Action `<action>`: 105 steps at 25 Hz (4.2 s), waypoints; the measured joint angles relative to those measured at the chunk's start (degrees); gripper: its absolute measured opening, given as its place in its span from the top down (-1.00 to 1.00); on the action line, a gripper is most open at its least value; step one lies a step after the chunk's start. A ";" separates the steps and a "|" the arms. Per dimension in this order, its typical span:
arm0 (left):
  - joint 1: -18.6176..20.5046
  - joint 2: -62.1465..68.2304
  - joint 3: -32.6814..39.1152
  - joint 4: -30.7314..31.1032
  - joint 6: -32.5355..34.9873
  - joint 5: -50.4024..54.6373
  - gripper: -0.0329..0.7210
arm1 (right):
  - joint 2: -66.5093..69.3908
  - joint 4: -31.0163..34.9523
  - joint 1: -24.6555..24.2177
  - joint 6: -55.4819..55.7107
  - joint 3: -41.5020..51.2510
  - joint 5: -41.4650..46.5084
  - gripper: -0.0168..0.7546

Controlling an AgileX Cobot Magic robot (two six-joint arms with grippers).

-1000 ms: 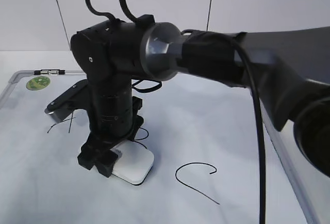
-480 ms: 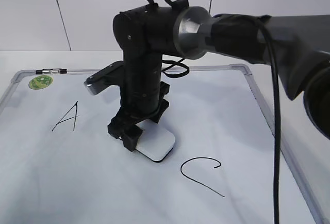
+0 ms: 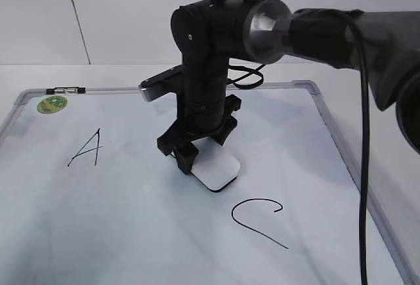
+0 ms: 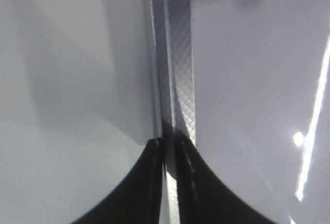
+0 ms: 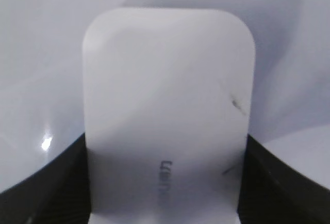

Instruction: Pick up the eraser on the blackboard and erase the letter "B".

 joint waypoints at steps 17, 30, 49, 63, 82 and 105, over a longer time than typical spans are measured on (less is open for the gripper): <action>0.00 0.00 0.00 0.54 0.00 0.30 0.79 | 0.00 -4.40 8.28 -2.07 -0.09 -0.43 -0.39; 0.00 0.00 0.00 0.76 0.00 0.74 0.79 | 1.24 1.29 12.07 -2.94 -2.89 0.33 -0.39; 0.00 0.00 0.00 0.88 0.00 0.74 0.79 | 1.61 5.45 2.71 -2.46 -3.37 0.58 -0.39; 0.00 0.00 0.00 0.97 -0.01 0.74 0.79 | 1.61 3.53 -6.57 -0.70 -3.52 0.48 -0.39; 0.00 0.00 0.00 1.67 -0.01 1.16 0.79 | 1.92 3.85 1.73 -0.70 -4.02 0.59 -0.39; 0.00 0.00 0.00 1.92 -0.01 1.42 0.79 | 2.02 9.81 9.61 -1.25 -4.02 0.48 -0.39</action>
